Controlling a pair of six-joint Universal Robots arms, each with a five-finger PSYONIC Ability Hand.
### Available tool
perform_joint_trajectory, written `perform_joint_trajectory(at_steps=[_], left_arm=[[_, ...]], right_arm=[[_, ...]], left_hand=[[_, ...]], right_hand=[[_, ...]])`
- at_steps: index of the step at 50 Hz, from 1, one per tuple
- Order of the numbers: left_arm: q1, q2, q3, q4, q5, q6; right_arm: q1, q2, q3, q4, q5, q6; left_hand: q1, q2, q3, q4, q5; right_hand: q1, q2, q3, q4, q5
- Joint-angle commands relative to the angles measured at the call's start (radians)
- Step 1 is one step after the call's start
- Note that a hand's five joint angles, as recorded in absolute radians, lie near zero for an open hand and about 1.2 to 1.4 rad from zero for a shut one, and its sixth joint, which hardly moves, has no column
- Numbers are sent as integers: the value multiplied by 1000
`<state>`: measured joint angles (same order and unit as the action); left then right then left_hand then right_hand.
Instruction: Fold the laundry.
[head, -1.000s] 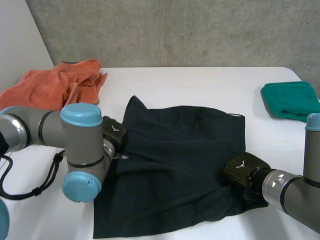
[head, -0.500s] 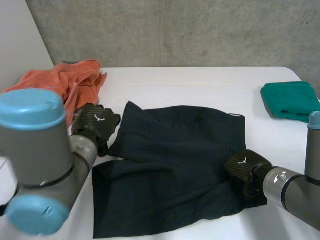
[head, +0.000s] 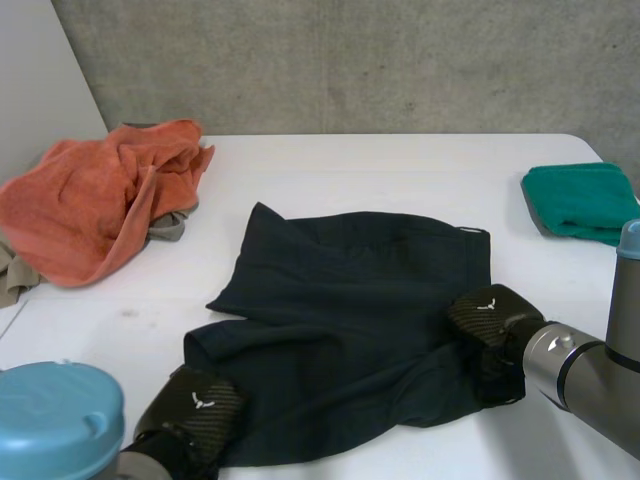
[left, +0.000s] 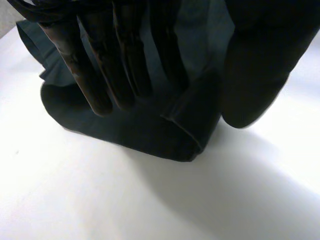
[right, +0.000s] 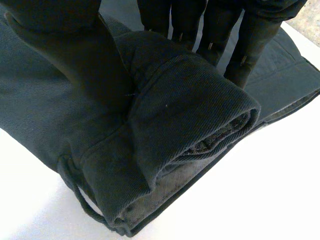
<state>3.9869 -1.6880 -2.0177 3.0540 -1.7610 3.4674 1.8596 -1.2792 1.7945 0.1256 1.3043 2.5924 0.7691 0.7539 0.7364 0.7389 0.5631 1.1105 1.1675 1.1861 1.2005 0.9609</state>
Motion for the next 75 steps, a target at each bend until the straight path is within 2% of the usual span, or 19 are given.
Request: perform_joint_trajectory(at_steps=[1,5,8,10,14,16,22,26,36,43,48,53,58,59,61,62,66,69,75], left_arm=[[5,-85,33,127,-46,13],[-14,-35,45,120,-95,15],[-78,66,50,51,-95,35],[-135,108,48,-82,-86,76],[-190,87,51,-324,-45,91],[-198,77,65,-365,-28,84],[-152,8,191,-256,-26,93],[-72,-51,301,-155,-28,102],[35,-401,666,176,-44,159],[46,-666,916,357,-90,284],[49,-809,1069,416,-158,401],[63,-895,1154,427,-184,441],[64,-900,1169,475,-183,426],[64,-897,1168,489,-183,421],[64,-891,1163,511,-179,412],[63,-878,1156,523,-175,412],[52,-816,1130,522,-167,406],[44,-760,1081,516,-166,401],[35,-573,870,514,-164,386]], right_arm=[[-2,-28,14,9,10,-6],[0,-103,26,75,15,-41],[-5,-144,25,182,4,-112],[-7,-186,35,310,-2,-230],[-31,-201,57,489,18,-415],[-51,-204,46,525,9,-466],[-45,-167,-29,410,10,-394],[-42,-79,-113,333,18,-321],[-37,63,-276,43,29,-218],[-33,225,-378,-185,59,-222],[-26,340,-449,-294,78,-227],[-23,419,-503,-400,79,-219],[-19,465,-524,-503,82,-210],[-19,469,-524,-512,84,-207],[-19,472,-527,-527,99,-190],[-19,468,-527,-529,110,-178],[-20,414,-512,-515,188,-126],[-31,321,-460,-453,211,-81],[-42,158,-357,-152,145,0]], left_hand=[[627,642,660,657,659],[627,642,660,657,659],[627,642,660,657,659],[627,642,660,657,659],[627,642,660,657,659],[627,642,660,657,659],[627,642,660,657,659],[627,642,660,657,659],[627,642,660,657,659],[627,642,660,657,659],[627,642,660,657,659],[627,642,660,657,659],[627,642,660,657,659],[546,561,579,576,578],[-129,-114,-96,-99,-98],[-595,-579,-562,-564,-563],[-594,-579,-561,-564,-562],[-594,-579,-561,-564,-562],[-591,-576,-558,-561,-559]], right_hand=[[286,229,210,196,261],[286,229,210,196,261],[286,229,210,196,261],[286,229,210,196,261],[286,229,210,196,261],[286,229,210,196,261],[286,229,210,196,261],[286,229,210,196,261],[286,229,210,196,261],[286,229,210,196,261],[286,229,210,196,261],[286,229,210,196,261],[-431,-488,-506,-521,-456],[-569,-626,-645,-659,-594],[-936,-993,-1012,-1026,-961],[-936,-993,-1012,-1026,-961],[-936,-993,-1012,-1026,-961],[-936,-993,-1012,-1026,-961],[-936,-993,-1012,-1026,-961]])
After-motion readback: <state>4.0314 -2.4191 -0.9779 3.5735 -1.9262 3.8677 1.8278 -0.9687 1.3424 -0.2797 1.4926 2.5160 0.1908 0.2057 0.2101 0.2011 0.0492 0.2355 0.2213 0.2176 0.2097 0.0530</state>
